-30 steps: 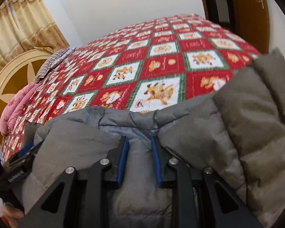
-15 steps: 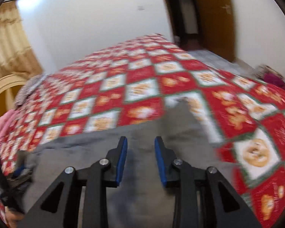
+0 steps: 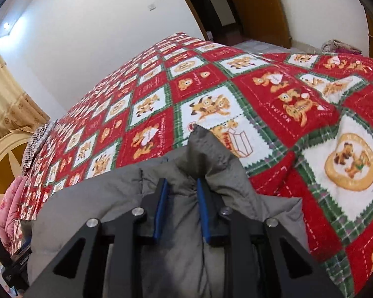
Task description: Fold large clothes
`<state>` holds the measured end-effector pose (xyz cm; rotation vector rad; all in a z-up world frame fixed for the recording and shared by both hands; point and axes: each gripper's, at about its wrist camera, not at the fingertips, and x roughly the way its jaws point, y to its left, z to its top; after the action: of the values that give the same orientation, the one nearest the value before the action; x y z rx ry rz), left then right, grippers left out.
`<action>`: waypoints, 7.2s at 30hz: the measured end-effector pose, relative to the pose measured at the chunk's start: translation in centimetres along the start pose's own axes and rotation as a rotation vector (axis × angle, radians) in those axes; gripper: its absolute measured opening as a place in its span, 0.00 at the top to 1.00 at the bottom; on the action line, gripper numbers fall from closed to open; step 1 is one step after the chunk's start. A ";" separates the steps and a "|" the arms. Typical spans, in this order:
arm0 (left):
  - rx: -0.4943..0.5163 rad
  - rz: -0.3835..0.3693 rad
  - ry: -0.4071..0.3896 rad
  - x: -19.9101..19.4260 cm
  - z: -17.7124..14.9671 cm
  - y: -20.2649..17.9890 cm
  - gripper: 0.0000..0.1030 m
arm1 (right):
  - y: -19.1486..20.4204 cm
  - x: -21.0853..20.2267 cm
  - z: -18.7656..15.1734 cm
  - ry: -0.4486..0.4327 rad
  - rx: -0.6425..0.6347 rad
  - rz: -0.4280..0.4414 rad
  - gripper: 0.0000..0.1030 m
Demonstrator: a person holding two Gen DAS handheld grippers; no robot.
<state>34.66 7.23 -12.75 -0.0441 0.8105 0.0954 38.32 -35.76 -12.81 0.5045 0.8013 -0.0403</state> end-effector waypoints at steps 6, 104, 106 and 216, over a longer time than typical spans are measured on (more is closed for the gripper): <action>0.001 0.002 0.002 0.0 -0.1 0.1 0.03 | -0.4 -1.8 0.4 0.017 0.040 -0.013 0.76; 0.923 -0.019 -0.388 -15.2 -19.6 -18.1 0.80 | 8.5 -8.4 -4.6 0.376 -0.308 0.439 0.00; 0.935 -0.021 -0.389 -15.3 -19.8 -17.8 0.80 | 9.9 -7.2 -4.6 0.404 -0.378 0.418 0.06; 0.023 -0.299 0.087 -11.8 -7.2 -0.1 0.01 | 5.1 -14.0 -19.0 0.299 -0.383 0.259 0.59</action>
<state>21.42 5.80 -9.11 -0.1481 0.8836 -0.1993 16.78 -24.95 -12.01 0.2484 1.0024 0.4294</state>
